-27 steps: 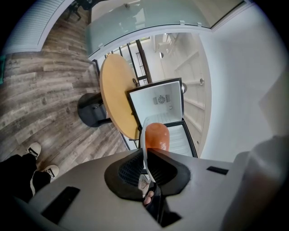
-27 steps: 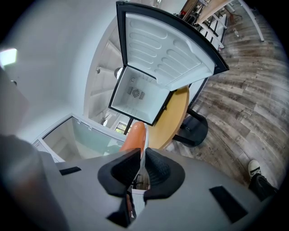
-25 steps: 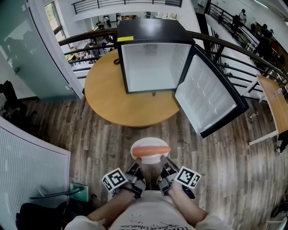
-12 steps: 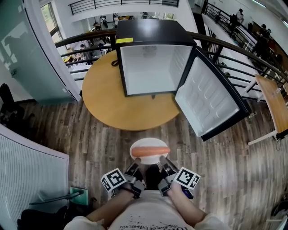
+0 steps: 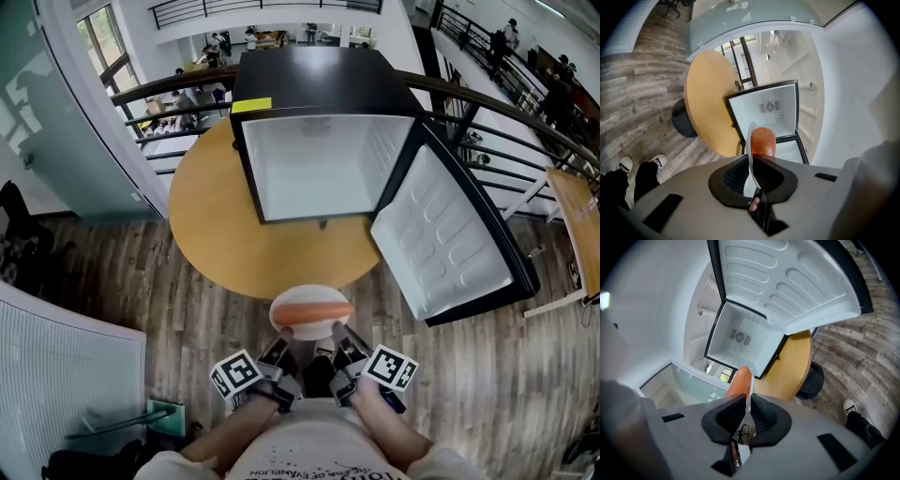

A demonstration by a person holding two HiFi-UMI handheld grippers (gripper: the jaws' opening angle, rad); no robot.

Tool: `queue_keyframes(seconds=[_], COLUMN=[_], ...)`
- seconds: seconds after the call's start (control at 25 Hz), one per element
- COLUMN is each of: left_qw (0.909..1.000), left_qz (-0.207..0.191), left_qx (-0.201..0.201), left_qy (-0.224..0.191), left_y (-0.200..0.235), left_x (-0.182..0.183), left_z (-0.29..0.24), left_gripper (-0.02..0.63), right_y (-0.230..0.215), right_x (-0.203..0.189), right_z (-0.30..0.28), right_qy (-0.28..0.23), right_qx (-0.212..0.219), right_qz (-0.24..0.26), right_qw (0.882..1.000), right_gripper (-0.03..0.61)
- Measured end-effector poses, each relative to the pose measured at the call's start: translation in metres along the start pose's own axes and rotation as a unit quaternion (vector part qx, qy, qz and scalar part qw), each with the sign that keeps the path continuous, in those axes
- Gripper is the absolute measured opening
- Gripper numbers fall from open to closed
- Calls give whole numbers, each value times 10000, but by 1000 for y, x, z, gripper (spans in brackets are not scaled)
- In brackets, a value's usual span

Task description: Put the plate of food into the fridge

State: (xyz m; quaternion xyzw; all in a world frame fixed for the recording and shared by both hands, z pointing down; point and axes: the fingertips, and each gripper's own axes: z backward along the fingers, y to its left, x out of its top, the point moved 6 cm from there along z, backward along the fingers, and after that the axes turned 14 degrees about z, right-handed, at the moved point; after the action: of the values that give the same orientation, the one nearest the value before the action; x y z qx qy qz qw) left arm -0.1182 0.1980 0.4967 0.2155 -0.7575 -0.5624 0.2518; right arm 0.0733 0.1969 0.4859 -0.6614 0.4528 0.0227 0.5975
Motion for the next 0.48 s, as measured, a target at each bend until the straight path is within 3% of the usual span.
queue_keyframes(seconds=[0.48], left_qw=[9996], left_qz=[-3], left_qx=[-75], left_qy=[-285], left_y=[-38], left_x=[31], left_z=[-91], left_gripper=[40], right_y=[-27], right_x=[87], right_z=[-67], right_qy=[146], right_qx=[243], right_qz=[114], right_qw=[9995], right_gripper=[51])
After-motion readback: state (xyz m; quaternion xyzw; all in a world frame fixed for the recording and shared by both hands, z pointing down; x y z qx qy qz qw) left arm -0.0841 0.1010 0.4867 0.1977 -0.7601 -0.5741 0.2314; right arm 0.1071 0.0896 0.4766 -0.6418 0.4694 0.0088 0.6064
